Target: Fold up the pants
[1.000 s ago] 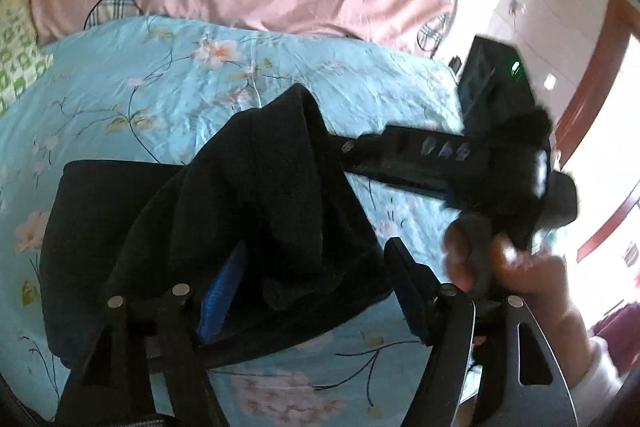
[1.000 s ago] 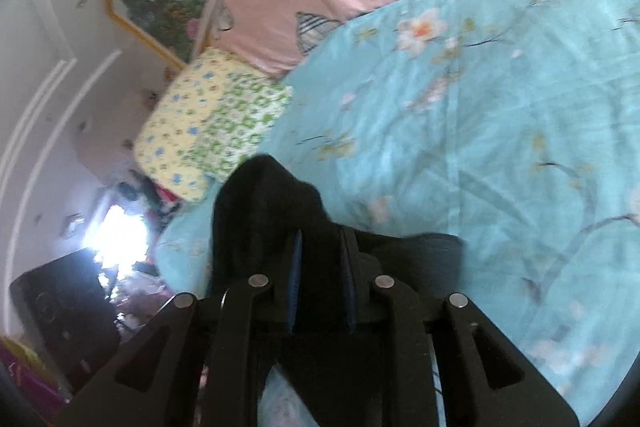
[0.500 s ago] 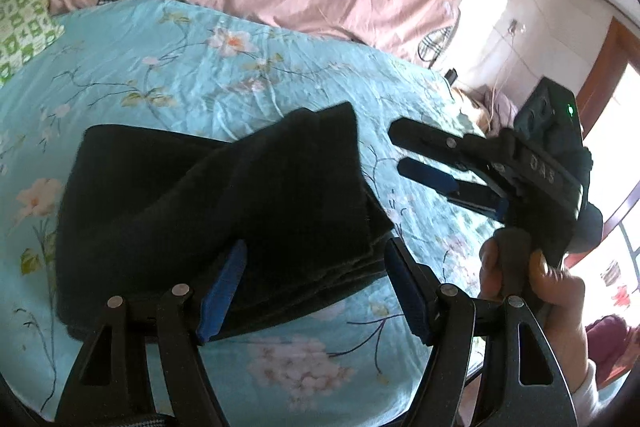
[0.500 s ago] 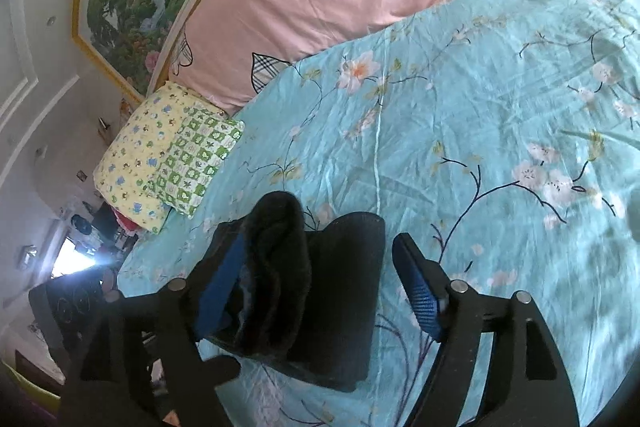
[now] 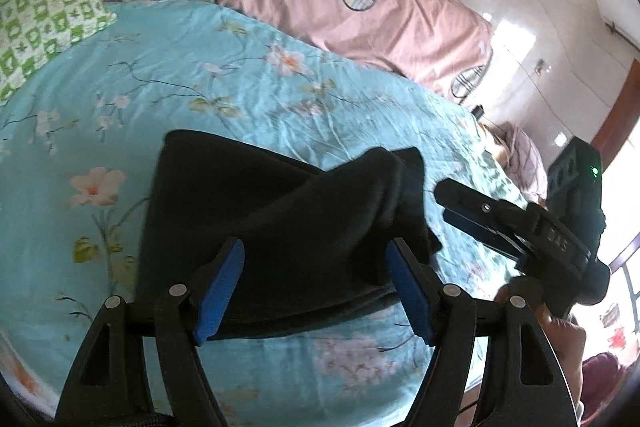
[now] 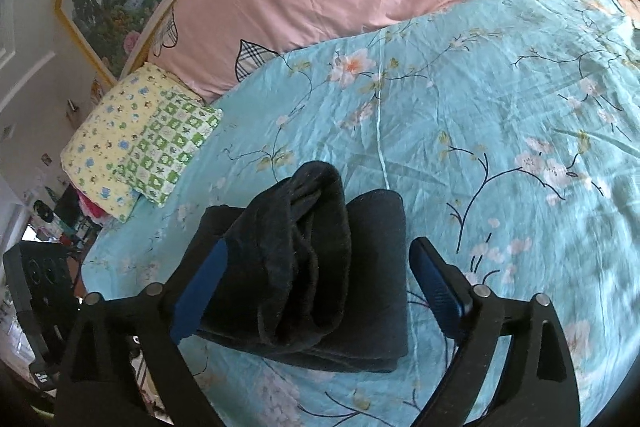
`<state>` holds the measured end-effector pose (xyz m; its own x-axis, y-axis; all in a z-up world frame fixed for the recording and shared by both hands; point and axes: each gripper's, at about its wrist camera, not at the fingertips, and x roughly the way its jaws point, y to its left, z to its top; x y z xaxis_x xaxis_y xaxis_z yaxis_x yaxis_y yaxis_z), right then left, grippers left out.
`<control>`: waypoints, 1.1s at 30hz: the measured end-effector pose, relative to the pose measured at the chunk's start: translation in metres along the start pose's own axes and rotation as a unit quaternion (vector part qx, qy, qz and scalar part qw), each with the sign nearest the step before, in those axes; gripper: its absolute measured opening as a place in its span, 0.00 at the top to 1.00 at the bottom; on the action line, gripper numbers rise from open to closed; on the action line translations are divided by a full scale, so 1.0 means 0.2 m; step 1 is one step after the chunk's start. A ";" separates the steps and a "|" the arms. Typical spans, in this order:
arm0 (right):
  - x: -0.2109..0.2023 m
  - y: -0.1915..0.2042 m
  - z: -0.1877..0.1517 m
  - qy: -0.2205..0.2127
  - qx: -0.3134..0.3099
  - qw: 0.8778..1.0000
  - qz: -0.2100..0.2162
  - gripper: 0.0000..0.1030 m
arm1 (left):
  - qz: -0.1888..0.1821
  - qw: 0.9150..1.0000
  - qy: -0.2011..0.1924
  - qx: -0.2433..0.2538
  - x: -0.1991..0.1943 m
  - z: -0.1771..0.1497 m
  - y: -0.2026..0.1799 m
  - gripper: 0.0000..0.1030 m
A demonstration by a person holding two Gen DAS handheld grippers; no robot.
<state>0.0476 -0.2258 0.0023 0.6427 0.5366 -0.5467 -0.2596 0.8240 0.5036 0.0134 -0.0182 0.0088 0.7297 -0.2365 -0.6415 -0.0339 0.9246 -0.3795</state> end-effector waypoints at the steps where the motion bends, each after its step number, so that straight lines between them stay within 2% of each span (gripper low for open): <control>1: 0.00 0.01 0.00 0.000 -0.001 1.000 -0.002 0.08 | 0.002 1.000 -0.002 -0.002 -0.01 0.00 0.01 0.28; 15: 0.04 0.11 -0.03 -0.006 -0.009 0.998 -0.061 0.01 | 0.034 0.997 -0.017 -0.063 -0.08 0.05 0.28 0.25; 22: 0.09 0.14 -0.05 0.005 -0.028 0.996 -0.081 0.01 | 0.046 0.995 -0.005 -0.085 -0.05 0.06 0.38 0.24; 33: 0.16 0.08 -0.07 0.018 -0.012 0.996 -0.091 0.01 | 0.049 0.993 0.022 -0.107 0.03 0.04 0.45 0.23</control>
<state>0.0531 -0.1922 -0.0166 0.6546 0.3832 -0.6517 -0.1580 0.9123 0.3778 0.0200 0.0657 -0.0225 0.6859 -0.1651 -0.7087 -0.2508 0.8606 -0.4432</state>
